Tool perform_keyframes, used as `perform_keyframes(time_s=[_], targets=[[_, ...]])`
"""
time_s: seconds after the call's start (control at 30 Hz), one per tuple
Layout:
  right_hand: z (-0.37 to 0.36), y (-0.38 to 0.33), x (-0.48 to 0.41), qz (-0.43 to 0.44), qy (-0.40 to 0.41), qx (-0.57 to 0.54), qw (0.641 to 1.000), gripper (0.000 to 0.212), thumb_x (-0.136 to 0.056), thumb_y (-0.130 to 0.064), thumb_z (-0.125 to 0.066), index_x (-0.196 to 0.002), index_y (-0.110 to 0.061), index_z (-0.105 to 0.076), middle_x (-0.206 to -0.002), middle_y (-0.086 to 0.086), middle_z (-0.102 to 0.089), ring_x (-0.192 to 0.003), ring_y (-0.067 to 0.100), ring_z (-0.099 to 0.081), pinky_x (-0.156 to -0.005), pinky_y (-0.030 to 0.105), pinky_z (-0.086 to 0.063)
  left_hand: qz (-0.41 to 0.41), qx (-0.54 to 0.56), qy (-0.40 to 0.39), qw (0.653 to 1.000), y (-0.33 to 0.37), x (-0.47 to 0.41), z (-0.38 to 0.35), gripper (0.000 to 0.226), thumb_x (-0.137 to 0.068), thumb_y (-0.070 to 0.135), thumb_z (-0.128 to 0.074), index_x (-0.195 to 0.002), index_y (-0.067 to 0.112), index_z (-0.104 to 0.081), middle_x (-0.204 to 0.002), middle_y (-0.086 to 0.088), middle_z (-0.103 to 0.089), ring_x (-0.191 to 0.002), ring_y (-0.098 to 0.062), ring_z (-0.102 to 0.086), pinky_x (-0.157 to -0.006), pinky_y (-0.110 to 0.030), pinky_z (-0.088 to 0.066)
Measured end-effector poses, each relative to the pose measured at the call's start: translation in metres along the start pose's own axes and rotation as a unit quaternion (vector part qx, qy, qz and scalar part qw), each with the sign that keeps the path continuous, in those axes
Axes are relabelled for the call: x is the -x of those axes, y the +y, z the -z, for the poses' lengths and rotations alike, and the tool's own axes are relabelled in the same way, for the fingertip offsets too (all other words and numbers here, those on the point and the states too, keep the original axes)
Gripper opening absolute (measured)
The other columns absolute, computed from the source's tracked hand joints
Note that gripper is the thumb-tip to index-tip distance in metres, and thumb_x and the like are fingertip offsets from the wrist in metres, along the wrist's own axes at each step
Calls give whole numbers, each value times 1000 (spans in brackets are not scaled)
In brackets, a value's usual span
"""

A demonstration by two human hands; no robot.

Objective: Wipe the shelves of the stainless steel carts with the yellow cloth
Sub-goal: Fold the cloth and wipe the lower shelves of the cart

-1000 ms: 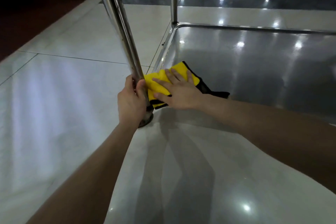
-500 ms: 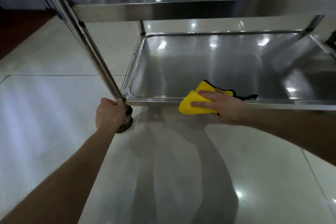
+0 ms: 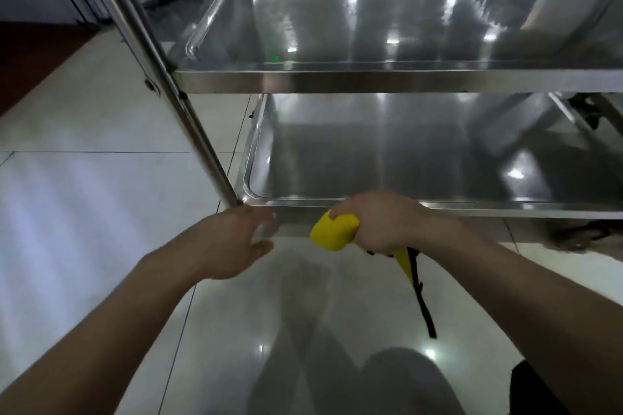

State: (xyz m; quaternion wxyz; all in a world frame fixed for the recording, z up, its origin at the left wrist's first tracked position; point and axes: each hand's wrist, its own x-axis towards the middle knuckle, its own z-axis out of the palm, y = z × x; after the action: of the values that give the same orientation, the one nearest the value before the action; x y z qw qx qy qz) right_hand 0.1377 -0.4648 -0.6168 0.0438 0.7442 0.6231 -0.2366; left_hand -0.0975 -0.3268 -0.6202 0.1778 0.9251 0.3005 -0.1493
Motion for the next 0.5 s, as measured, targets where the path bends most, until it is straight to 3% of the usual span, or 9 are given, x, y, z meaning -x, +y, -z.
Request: perform_keyframes(time_s=[0.1,0.2,0.3,0.4,0.5], targets=[[-11,-15,-4,28,-3,-10,1000,62,-84,-8,-64,-140,-35,-67,-138,-2,-69,-123,27,-65,-96,39,-56,-2,-72,-87,994,8,-5,4,60,-109,53,-53,-161,27,-40,-150,-1,-54,-141,-23,-51,-112,-32,-42],[-18,-21,-8,28,42,-58,997,62,-87,-11,-66,-141,-40,-65,-140,-2,-69,-126,27,-64,-102,37,-54,-6,-67,-81,995,12,-2,10,62,-109,55,-51,-163,29,-36,-156,0,-50,-144,-23,-49,-114,-32,-41],[-21,-22,2,19,84,-108,990,67,-94,-11,-69,-155,-34,-54,-156,0,-58,-139,27,-55,-107,28,-39,12,-97,-63,993,11,10,19,52,-109,52,-52,-154,27,-41,-154,-2,-49,-139,-27,-53,-109,-40,-48],[-24,-31,25,1,105,-165,981,67,-95,-11,-68,-155,-36,-53,-161,-2,-52,-132,28,-57,-93,22,-37,28,-5,-29,999,11,31,32,49,-108,52,-54,-151,30,-45,-147,-1,-57,-132,-24,-59,-105,-40,-50],[-20,-48,57,-6,116,-266,957,68,-93,-5,-66,-153,-35,-57,-156,1,-55,-123,30,-61,-94,25,-45,85,147,34,985,22,53,37,48,-108,52,-51,-150,30,-54,-137,4,-69,-127,-21,-65,-106,-42,-51]])
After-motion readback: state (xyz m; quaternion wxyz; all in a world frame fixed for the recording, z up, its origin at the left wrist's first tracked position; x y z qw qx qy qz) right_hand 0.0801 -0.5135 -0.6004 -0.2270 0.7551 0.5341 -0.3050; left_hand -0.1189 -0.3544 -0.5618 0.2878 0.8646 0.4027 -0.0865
